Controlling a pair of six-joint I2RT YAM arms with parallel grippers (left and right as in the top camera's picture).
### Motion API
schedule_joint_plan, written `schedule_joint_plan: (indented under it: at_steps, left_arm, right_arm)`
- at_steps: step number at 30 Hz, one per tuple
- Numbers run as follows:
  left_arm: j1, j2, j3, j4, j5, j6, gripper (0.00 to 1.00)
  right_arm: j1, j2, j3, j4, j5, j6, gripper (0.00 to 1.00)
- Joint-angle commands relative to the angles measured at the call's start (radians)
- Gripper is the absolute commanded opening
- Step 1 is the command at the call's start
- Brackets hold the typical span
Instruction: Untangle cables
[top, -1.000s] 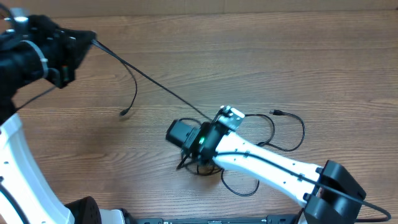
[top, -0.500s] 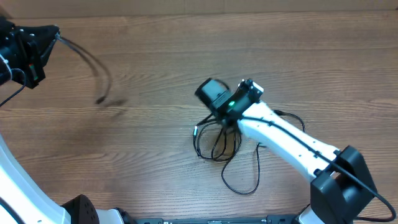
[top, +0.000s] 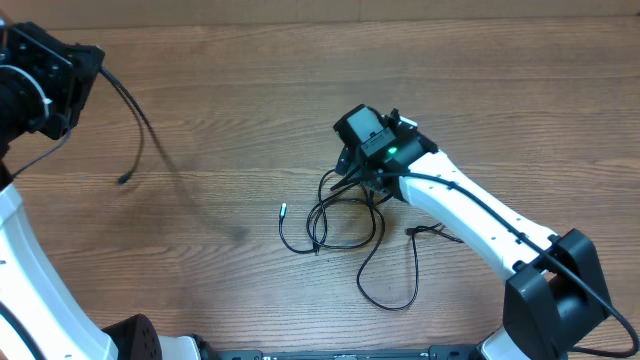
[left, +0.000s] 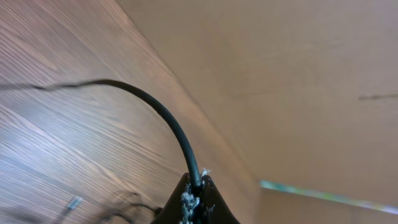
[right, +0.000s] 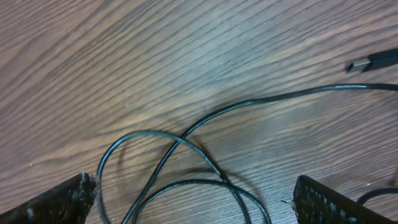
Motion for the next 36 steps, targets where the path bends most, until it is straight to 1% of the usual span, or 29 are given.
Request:
schedule_joint_plan:
  at_steps: [1, 3, 7, 10, 14, 15, 18, 22, 24, 29, 32, 36]
  left_arm:
    - [-0.040, 0.026, 0.020, 0.005, -0.113, 0.132, 0.04]
    - [-0.066, 0.049, 0.020, 0.018, -0.110, 0.158, 0.04]
    - [-0.135, 0.116, 0.020, 0.090, -0.104, 0.165, 0.04]
    - [-0.170, 0.163, 0.020, 0.206, -0.040, 0.179, 0.04]
    - [-0.202, 0.216, 0.020, 0.399, 0.078, 0.183, 0.04]
    - [-0.219, 0.242, 0.020, 0.488, 0.109, 0.181, 0.04]
    - [-0.232, 0.277, 0.020, 0.566, 0.112, 0.172, 0.04]
    - [-0.230, 0.328, 0.020, 0.576, 0.058, 0.092, 0.04]
    - [-0.224, 0.355, 0.020, 0.577, 0.026, 0.093, 0.04]
    - [-0.183, 0.417, 0.020, 0.573, -0.055, 0.113, 0.04]
    - [-0.131, 0.445, 0.020, 0.573, -0.101, 0.128, 0.04]
    - [-0.046, 0.462, 0.020, 0.561, -0.180, 0.229, 0.04]
  right_arm:
    - [-0.044, -0.021, 0.000, -0.005, -0.013, -0.022, 1.00]
    - [-0.060, -0.021, 0.000, -0.021, -0.012, -0.022, 1.00]
    - [-0.069, -0.021, 0.000, -0.018, -0.013, -0.022, 1.00]
    - [-0.069, -0.021, 0.000, -0.018, -0.013, -0.022, 1.00]
    - [-0.069, -0.021, 0.000, -0.016, -0.038, -0.014, 1.00]
    - [-0.069, -0.021, 0.000, -0.017, -0.050, -0.015, 1.00]
    - [-0.069, -0.021, 0.000, -0.016, -0.050, -0.015, 1.00]
    - [-0.069, -0.021, 0.000, -0.017, -0.050, -0.015, 1.00]
    - [-0.069, -0.021, 0.000, -0.016, -0.050, -0.015, 1.00]
    - [-0.069, -0.021, 0.000, -0.016, -0.050, -0.015, 1.00]
    - [-0.069, -0.021, 0.000, -0.014, -0.050, -0.015, 1.00]
    - [-0.069, -0.021, 0.000, -0.014, -0.050, -0.015, 1.00]
